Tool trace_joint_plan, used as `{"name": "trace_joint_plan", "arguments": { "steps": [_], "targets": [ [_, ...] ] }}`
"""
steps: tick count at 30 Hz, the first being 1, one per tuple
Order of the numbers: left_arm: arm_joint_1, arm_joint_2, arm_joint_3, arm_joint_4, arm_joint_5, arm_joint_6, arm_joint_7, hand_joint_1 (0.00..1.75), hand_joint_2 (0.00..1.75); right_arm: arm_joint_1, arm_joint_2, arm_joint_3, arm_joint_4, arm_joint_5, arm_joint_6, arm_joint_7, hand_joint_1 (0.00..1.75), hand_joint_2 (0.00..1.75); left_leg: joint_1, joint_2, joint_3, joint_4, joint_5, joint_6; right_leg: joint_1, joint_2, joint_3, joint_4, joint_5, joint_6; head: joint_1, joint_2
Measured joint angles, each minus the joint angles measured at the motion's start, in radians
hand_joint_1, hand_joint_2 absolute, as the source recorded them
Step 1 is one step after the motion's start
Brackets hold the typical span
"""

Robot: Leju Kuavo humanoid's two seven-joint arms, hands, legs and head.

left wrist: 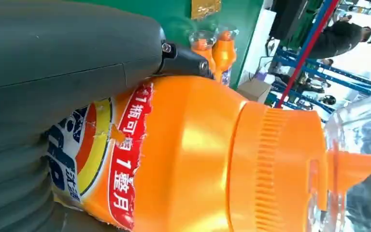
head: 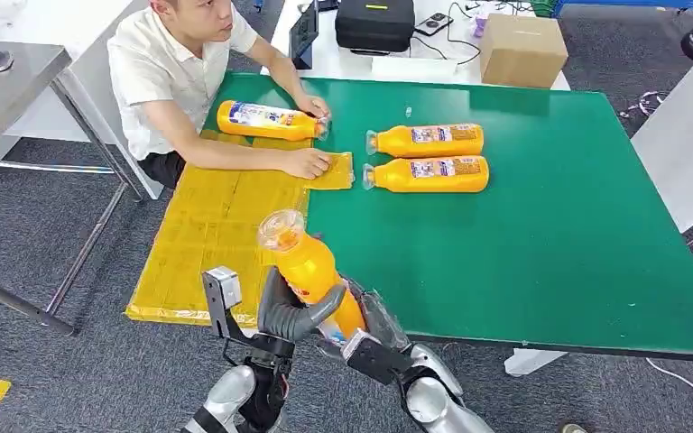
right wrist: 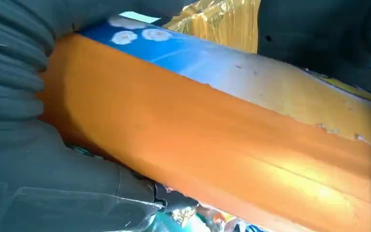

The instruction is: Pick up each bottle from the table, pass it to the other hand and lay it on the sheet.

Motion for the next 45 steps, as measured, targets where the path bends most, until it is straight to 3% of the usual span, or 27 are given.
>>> {"name": "trace_joint_plan", "arguments": {
  "steps": [6, 14, 19, 22, 24, 27, 29, 33, 34, 35, 36, 37, 38, 39, 45],
  "targets": [
    [-0.045, 0.009, 0.071, 0.036, 0.021, 0.086, 0.06, 1.75, 1.75, 0.048, 0.015, -0.025, -0.012, -0.02, -0.146, -0.008, 0.0, 0.0, 0.0, 0.0, 0.0, 0.0, 0.0, 0.0, 0.0, 0.0, 0.0, 0.0, 0.0, 0.0, 0.0, 0.0],
    [-0.064, 0.019, 0.122, 0.073, 0.031, 0.08, 0.066, 1.75, 1.75, 0.078, 0.031, -0.058, -0.035, -0.035, -0.176, -0.012, 0.0, 0.0, 0.0, 0.0, 0.0, 0.0, 0.0, 0.0, 0.0, 0.0, 0.0, 0.0, 0.0, 0.0, 0.0, 0.0],
    [-0.071, 0.027, 0.145, 0.074, -0.032, 0.124, 0.03, 1.75, 1.75, 0.122, 0.04, -0.117, -0.075, -0.057, -0.277, -0.038, 0.0, 0.0, 0.0, 0.0, -0.001, 0.0, 0.0, 0.0, 0.0, 0.0, -0.001, 0.0, 0.0, 0.0, 0.0, 0.0],
    [-0.095, 0.032, 0.159, 0.08, -0.37, 0.349, -0.097, 1.75, 1.75, 0.159, 0.061, -0.178, -0.135, -0.068, -0.467, -0.112, 0.0, 0.0, 0.0, 0.0, -0.002, 0.0, 0.0, 0.0, 0.0, 0.0, -0.002, 0.0, 0.0, 0.0, 0.0, 0.0],
    [-0.125, 0.03, 0.184, 0.112, -0.754, 0.377, -0.051, 1.75, 1.75, 0.183, 0.085, -0.23, -0.214, -0.094, -0.541, -0.13, 0.0, 0.0, 0.0, -0.005, -0.002, 0.0, 0.001, 0.0, 0.0, -0.004, -0.001, 0.0, 0.0, 0.0, 0.0, 0.0],
    [-0.176, 0.026, 0.202, 0.221, -1.212, 0.408, 0.022, 1.75, 1.75, 0.194, 0.121, -0.297, -0.339, -0.087, -0.554, -0.136, 0.0, 0.0, 0.0, -0.004, -0.002, 0.0, 0.001, -0.001, 0.0, -0.003, -0.001, 0.0, 0.0, 0.0, 0.0, 0.0],
    [-0.237, 0.026, 0.204, 0.327, -1.412, 0.394, 0.124, 1.75, 1.75, 0.193, 0.13, -0.322, -0.396, -0.088, -0.555, -0.137, 0.0, 0.0, 0.0, -0.004, -0.001, 0.0, 0.002, -0.001, 0.0, -0.003, -0.001, 0.0, 0.001, 0.0, 0.0, 0.0],
    [-0.346, 0.031, 0.194, 0.509, -1.565, 0.268, 0.288, 1.75, 1.75, 0.184, 0.136, -0.341, -0.431, -0.134, -0.556, -0.137, 0.0, 0.0, 0.0, -0.004, -0.001, 0.0, 0.004, 0.0, 0.0, -0.003, -0.001, 0.0, 0.003, -0.003, 0.0, 0.0],
    [-0.364, 0.032, 0.187, 0.541, -1.591, 0.246, 0.309, 1.13, 1.75, 0.182, 0.136, -0.341, -0.432, -0.146, -0.555, -0.137, 0.0, 0.0, 0.0, -0.004, -0.002, 0.0, 0.004, 0.0, 0.0, -0.003, -0.001, 0.0, 0.003, -0.003, 0.0, 0.0],
    [-0.378, 0.034, 0.183, 0.565, -1.603, 0.233, 0.322, 1.61, 1.75, 0.18, 0.136, -0.341, -0.432, -0.153, -0.555, -0.137, 0.0, 0.0, 0.0, -0.004, -0.002, 0.0, 0.004, 0.0, 0.0, -0.003, -0.001, 0.0, 0.003, -0.003, 0.0, 0.0],
    [-0.395, 0.035, 0.177, 0.596, -1.611, 0.222, 0.332, 1.75, 1.75, 0.179, 0.136, -0.342, -0.432, -0.159, -0.555, -0.137, 0.0, 0.0, 0.0, -0.004, -0.002, 0.0, 0.004, 0.0, 0.0, -0.003, -0.001, 0.0, 0.003, -0.003, 0.0, 0.0],
    [-0.407, 0.036, 0.175, 0.618, -1.614, 0.218, 0.338, 1.55, 1.75, 0.179, 0.136, -0.342, -0.432, -0.163, -0.555, -0.137, 0.0, 0.0, 0.0, -0.004, -0.002, 0.0, 0.004, 0.0, 0.0, -0.003, -0.002, 0.0, 0.003, -0.003, 0.0, 0.0],
    [-0.418, 0.037, 0.174, 0.634, -1.622, 0.205, 0.346, 0.31, 1.75, 0.179, 0.136, -0.342, -0.432, -0.167, -0.552, -0.137, 0.0, 0.0, 0.0, -0.004, -0.002, 0.0, 0.004, 0.0, 0.0, -0.003, -0.002, 0.0, 0.003, -0.003, 0.0, 0.0],
    [-0.431, 0.038, 0.169, 0.655, -1.63, 0.173, 0.36, 0.05, 1.75, 0.179, 0.136, -0.342, -0.432, -0.171, -0.547, -0.137, 0.0, 0.0, 0.0, -0.004, -0.003, 0.0, 0.004, -0.001, 0.0, -0.003, -0.002, 0.0, 0.003, -0.003, 0.0, 0.0],
    [-0.504, 0.05, 0.164, 0.761, -1.6, -0.119, 0.389, 0.0, 1.75, 0.177, 0.136, -0.343, -0.422, -0.201, -0.489, -0.137, 0.0, 0.0, 0.0, -0.004, -0.003, 0.0, 0.004, -0.001, 0.0, -0.003, -0.002, 0.001, 0.003, -0.003, 0.0, 0.0]
  ]
}}
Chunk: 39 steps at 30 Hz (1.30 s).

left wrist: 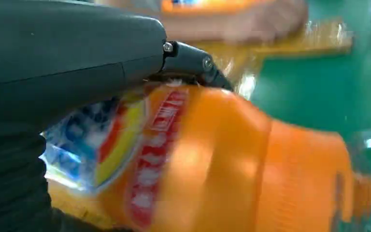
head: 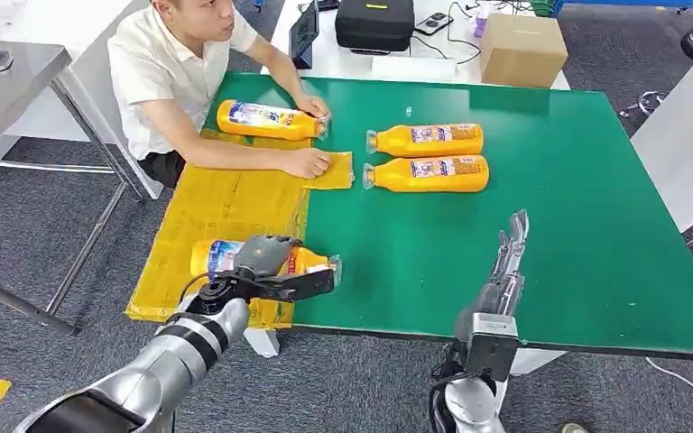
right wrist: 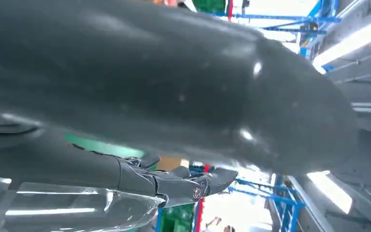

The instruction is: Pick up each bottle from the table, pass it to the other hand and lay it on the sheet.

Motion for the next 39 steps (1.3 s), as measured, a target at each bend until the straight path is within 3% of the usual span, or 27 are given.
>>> {"name": "trace_joint_plan", "arguments": {
  "steps": [10, 19, 22, 25, 36, 37, 38, 39],
  "targets": [
    [-0.069, 0.019, 0.032, 0.075, 0.109, -0.176, -0.075, 0.0, 1.75, -0.013, 0.0, 0.0, 0.035, -0.035, 0.033, 0.0, 0.0, 0.0, 0.0, 0.0, 0.004, 0.0, 0.0, 0.0, 0.0, 0.0, 0.004, 0.0, 0.0, 0.0, 0.0, 0.0],
    [-0.058, 0.024, 0.103, 0.065, 0.289, -0.227, -0.285, 0.0, 1.75, -0.021, 0.0, 0.0, 0.063, -0.05, 0.035, 0.0, 0.0, 0.0, 0.0, 0.0, 0.005, 0.0, 0.0, 0.0, 0.0, 0.0, 0.005, 0.0, 0.0, 0.0, 0.0, 0.0],
    [0.0, 0.007, 0.158, -0.01, 0.476, -0.311, -0.379, 0.0, 1.75, -0.019, -0.002, 0.0, 0.066, -0.05, 0.026, 0.0, 0.0, 0.0, 0.0, 0.0, 0.004, 0.0, 0.0, 0.0, 0.0, 0.0, 0.004, 0.0, 0.0, 0.0, 0.0, 0.0],
    [0.069, -0.004, 0.177, -0.11, 0.546, -0.3, -0.42, 0.0, 1.75, -0.013, -0.005, 0.0, 0.066, -0.049, 0.012, 0.0, 0.0, 0.0, -0.001, 0.0, 0.003, 0.0, 0.0, 0.0, -0.001, 0.0, 0.003, 0.0, 0.0, 0.0, 0.0, 0.0],
    [0.201, -0.006, 0.085, -0.432, 0.628, -0.223, -0.407, 0.0, 1.75, 0.001, -0.024, 0.004, 0.066, 0.016, -0.041, 0.0, 0.0, 0.0, 0.0, 0.0, 0.0, 0.0, 0.0, 0.0, 0.0, 0.0, 0.0, 0.0, 0.0, 0.0, 0.0, 0.0],
    [0.205, -0.006, 0.079, -0.445, 0.629, -0.223, -0.407, 0.0, 1.75, 0.001, -0.026, 0.005, 0.066, 0.018, -0.042, 0.0, 0.0, 1.75, 0.0, 0.0, 0.0, 0.0, 0.0, 0.0, 0.0, 0.0, 0.0, 0.0, 0.0, 0.0, 0.0, 0.0],
    [0.209, -0.005, 0.073, -0.455, 0.631, -0.223, -0.406, 0.0, 1.75, 0.001, -0.028, 0.007, 0.066, 0.027, -0.044, 0.0, 0.0, 0.0, 0.0, 0.0, 0.0, 0.0, 0.0, 0.0, 0.0, 0.0, 0.0, 0.0, 0.0, 0.0, 0.0, 0.0],
    [0.213, -0.004, 0.064, -0.468, 0.639, -0.216, -0.405, 0.0, 1.75, -0.001, -0.031, 0.009, 0.074, 0.066, -0.046, 0.003, 0.0, 0.0, 0.0, 0.0, 0.0, 0.0, 0.0, 0.0, 0.0, 0.0, 0.0, 0.0, 0.0, 0.0, 0.0, 0.0]
  ]
}}
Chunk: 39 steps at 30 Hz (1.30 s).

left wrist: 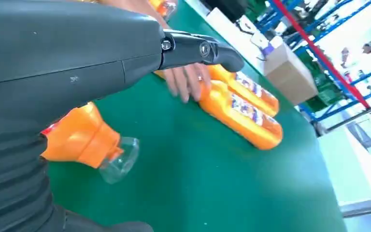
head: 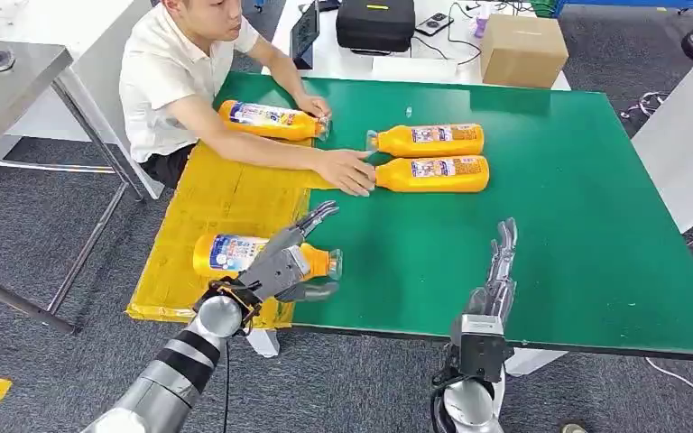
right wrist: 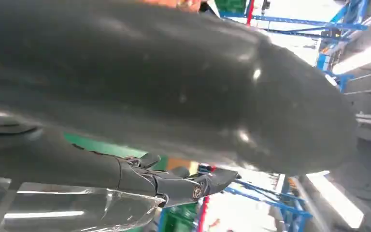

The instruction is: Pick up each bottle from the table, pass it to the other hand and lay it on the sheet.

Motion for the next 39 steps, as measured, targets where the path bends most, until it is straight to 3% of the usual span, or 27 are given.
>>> {"name": "trace_joint_plan", "arguments": {
  "steps": [3, 6, 12, 17, 18, 31, 39],
  "targets": [
    [0.02, -0.002, -0.03, -0.049, 0.015, 0.082, 0.001, 0.0, 1.75, -0.04, -0.035, 0.007, 0.101, 0.339, 0.003, 0.145, 0.0, 0.0, 0.0, 0.0, 0.0, 0.0, 0.0, 0.0, 0.0, 0.0, 0.0, 0.0, 0.0, 0.0, 0.0, 0.0],
    [0.074, -0.059, -0.05, -0.103, 0.036, 0.333, 0.023, 0.0, 1.75, -0.09, -0.091, -0.027, 0.229, 0.696, -0.008, 0.285, 0.0, 0.0, -0.001, -0.006, -0.001, 0.0, 0.0, 0.001, -0.002, -0.005, 0.001, 0.0, 0.0, 0.0, 0.001, 0.0],
    [0.145, -0.116, -0.123, -0.126, 0.15, 0.496, -0.001, 0.0, 1.75, -0.17, -0.143, -0.144, 0.387, 0.882, -0.014, 0.326, 0.0, 0.0, -0.004, -0.005, -0.003, 0.001, 0.001, 0.002, -0.003, -0.005, 0.0, -0.001, 0.0, 0.001, 0.0, 0.0],
    [0.187, -0.122, -0.203, -0.136, 0.22, 0.523, -0.049, 0.0, 1.75, -0.248, -0.177, -0.19, 0.505, 0.966, -0.015, 0.364, 0.0, 0.0, -0.004, -0.005, -0.002, 0.001, 0.001, 0.002, -0.003, -0.005, -0.001, -0.001, 0.0, 0.001, 0.0, 0.0],
    [0.195, -0.122, -0.219, -0.141, 0.221, 0.529, -0.05, 0.0, 1.75, -0.258, -0.182, -0.191, 0.525, 0.98, -0.015, 0.377, 0.0, 1.75, -0.004, -0.005, -0.002, 0.001, 0.001, 0.002, -0.003, -0.005, -0.001, -0.001, 0.0, 0.001, 0.0, 0.0],
    [0.218, -0.103, -0.308, -0.196, 0.23, 0.555, -0.04, 0.0, 1.75, -0.327, -0.226, -0.15, 0.734, 1.004, 0.046, 0.501, 0.0, 1.75, -0.003, -0.005, -0.003, 0.001, 0.001, 0.002, -0.003, -0.005, -0.001, 0.0, 0.0, 0.001, 0.0, 0.0],
    [0.223, -0.098, -0.323, -0.203, 0.23, 0.554, -0.033, 0.0, 1.75, -0.362, -0.237, -0.13, 0.783, 0.993, 0.068, 0.511, 0.0, 1.75, -0.003, -0.005, -0.002, 0.001, 0.001, 0.002, -0.003, -0.005, -0.001, -0.001, 0.0, 0.001, 0.0, 0.0]
  ]
}}
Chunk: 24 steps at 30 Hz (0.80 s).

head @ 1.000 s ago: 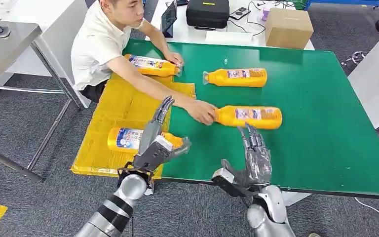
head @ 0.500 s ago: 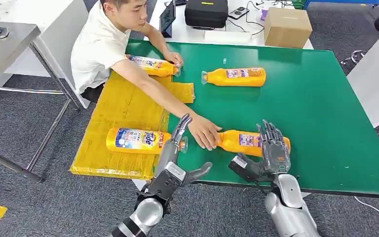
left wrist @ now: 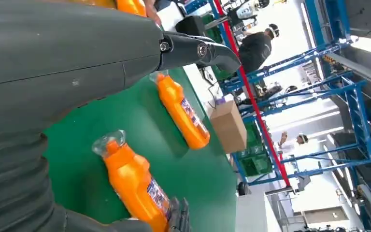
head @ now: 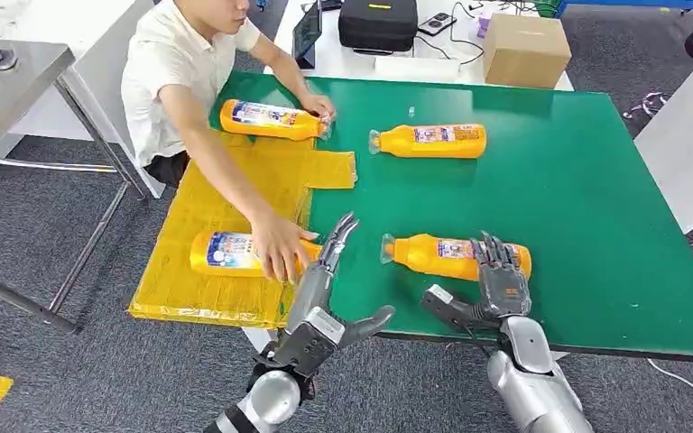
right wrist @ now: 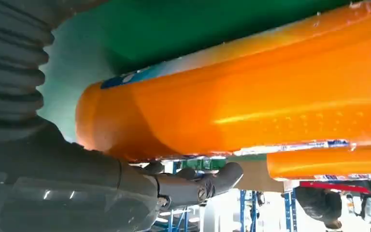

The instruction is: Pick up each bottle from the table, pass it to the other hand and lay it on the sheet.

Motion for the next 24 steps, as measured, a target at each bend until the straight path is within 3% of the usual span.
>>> {"name": "trace_joint_plan", "arguments": {
  "steps": [3, 9, 19, 20, 21, 22, 24],
  "targets": [
    [0.0, 0.0, 0.0, 0.0, -0.005, 0.002, 0.002, 0.0, 1.75, -0.011, -0.003, 0.008, 0.013, 0.008, 0.025, 0.04, 0.0, 1.75, 0.0, 0.0, 0.001, 0.0, 0.0, 0.0, 0.0, 0.0, 0.0, 0.0, 0.0, 0.0, 0.0, 0.0],
    [0.001, 0.003, 0.0, -0.001, -0.024, 0.009, 0.013, 0.0, 1.75, -0.048, -0.028, 0.042, 0.044, 0.157, -0.005, 0.25, 0.0, 1.75, 0.0, 0.0, 0.005, 0.0, 0.001, 0.001, 0.0, 0.0, 0.005, 0.0, 0.0, 0.0, 0.0, 0.0],
    [0.005, 0.005, 0.0, -0.008, -0.032, 0.005, 0.019, 0.0, 1.75, -0.054, -0.051, 0.05, 0.05, 0.193, 0.0, 0.3, 0.0, 1.75, 0.0, 0.0, 0.005, 0.0, 0.001, 0.002, -0.001, 0.0, 0.006, 0.0, 0.001, 0.002, 0.0, 0.0],
    [0.005, 0.005, 0.0, -0.008, -0.032, 0.005, 0.02, 0.0, 1.75, -0.055, -0.052, 0.05, 0.053, 0.188, 0.008, 0.299, 0.84, 1.75, 0.0, 0.0, 0.005, 0.0, 0.001, 0.002, 0.0, 0.0, 0.006, 0.0, 0.001, 0.002, 0.0, 0.0],
    [0.005, 0.005, 0.0, -0.008, -0.032, 0.005, 0.021, 0.0, 1.75, -0.057, -0.052, 0.049, 0.055, 0.181, 0.02, 0.297, 1.31, 1.75, 0.0, 0.0, 0.006, 0.0, 0.001, 0.002, 0.0, 0.0, 0.006, 0.0, 0.001, 0.002, 0.0, 0.0],
    [0.005, 0.005, 0.0, -0.008, -0.032, 0.005, 0.024, 0.0, 1.75, -0.063, -0.052, 0.049, 0.058, 0.169, 0.044, 0.288, 1.33, 1.75, 0.0, 0.0, 0.006, 0.0, 0.001, 0.002, 0.0, 0.0, 0.006, 0.0, 0.001, 0.002, 0.0, 0.0],
    [0.005, 0.005, 0.0, -0.008, -0.031, 0.003, 0.027, 0.0, 1.75, -0.071, -0.053, 0.048, 0.069, 0.156, 0.084, 0.277, 1.71, 1.75, 0.0, 0.001, 0.008, 0.0, 0.001, 0.002, 0.0, 0.0, 0.008, -0.001, 0.001, 0.002, 0.0, 0.0]
  ]
}}
